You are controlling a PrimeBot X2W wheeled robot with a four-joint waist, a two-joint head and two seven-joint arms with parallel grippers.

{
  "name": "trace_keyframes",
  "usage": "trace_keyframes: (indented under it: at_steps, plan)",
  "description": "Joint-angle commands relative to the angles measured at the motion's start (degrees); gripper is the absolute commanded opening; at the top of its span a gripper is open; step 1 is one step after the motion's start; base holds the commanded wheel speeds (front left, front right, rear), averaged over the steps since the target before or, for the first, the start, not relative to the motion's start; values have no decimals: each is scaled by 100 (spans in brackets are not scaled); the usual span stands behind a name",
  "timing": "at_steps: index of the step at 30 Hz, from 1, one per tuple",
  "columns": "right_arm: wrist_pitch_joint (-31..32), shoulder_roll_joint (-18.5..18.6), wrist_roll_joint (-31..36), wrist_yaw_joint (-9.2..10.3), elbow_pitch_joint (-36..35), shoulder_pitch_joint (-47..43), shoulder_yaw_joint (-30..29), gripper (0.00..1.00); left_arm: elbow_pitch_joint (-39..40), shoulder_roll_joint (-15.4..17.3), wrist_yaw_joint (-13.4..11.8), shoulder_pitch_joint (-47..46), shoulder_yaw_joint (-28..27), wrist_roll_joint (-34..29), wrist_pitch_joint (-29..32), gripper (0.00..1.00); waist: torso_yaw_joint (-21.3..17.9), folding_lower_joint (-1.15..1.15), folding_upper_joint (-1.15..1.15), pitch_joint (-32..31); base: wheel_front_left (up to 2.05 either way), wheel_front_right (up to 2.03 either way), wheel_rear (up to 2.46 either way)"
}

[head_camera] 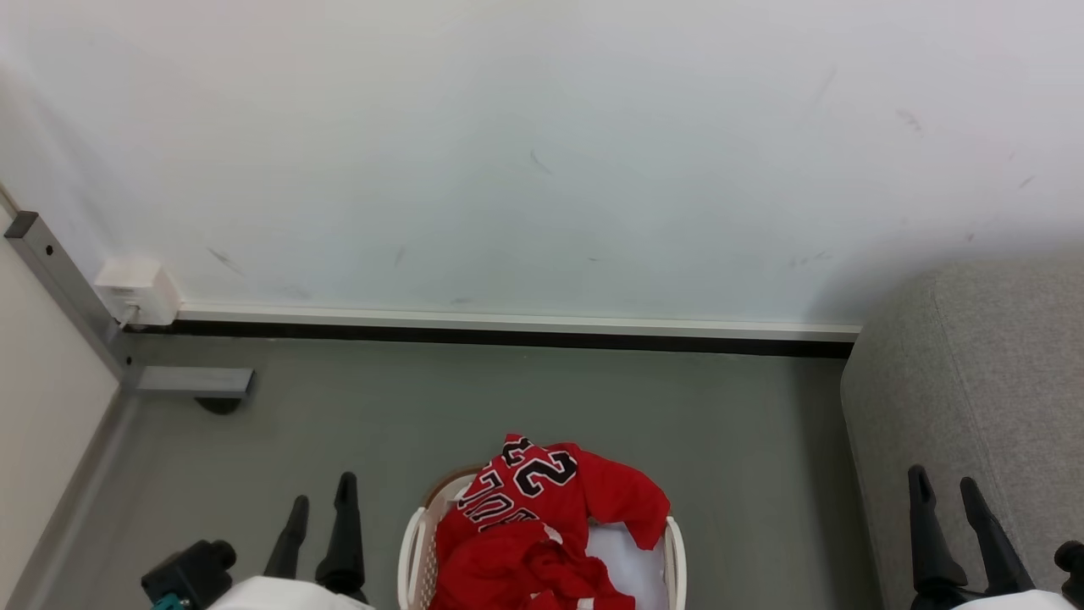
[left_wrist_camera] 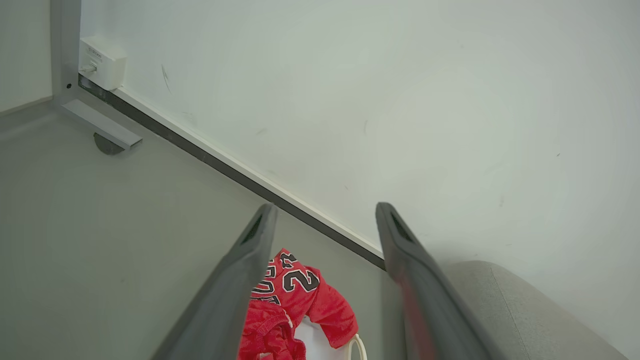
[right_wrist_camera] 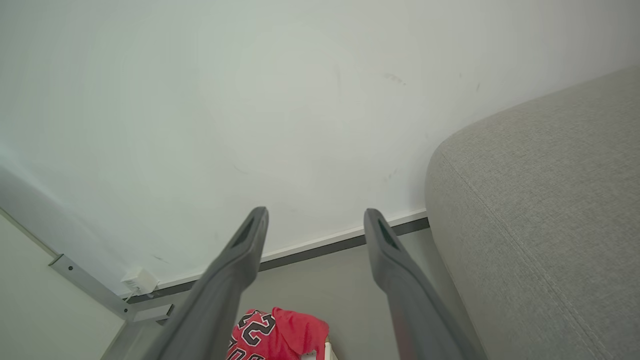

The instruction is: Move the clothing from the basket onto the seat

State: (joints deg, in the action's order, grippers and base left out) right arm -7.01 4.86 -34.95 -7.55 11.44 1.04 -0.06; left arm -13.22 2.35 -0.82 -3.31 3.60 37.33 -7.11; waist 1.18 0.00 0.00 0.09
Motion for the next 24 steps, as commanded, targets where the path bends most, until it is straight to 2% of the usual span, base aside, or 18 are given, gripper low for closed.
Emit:
trace_keyframes:
  at_steps: [1,13,24]
  plan:
    - [-55,52,173,6,-23,7,14,100,56,52,-25,7,5,-220,-45,100,1,0,0,-1,0,0,0]
    - [-239,76,908,7,50,-57,41,100,24,57,-61,53,77,-1167,-234,100,22,0,0,-18,0,0,0]
    - [-389,78,1497,8,40,-102,29,100,17,62,-130,101,147,-1785,-380,100,35,0,0,-14,0,0,0]
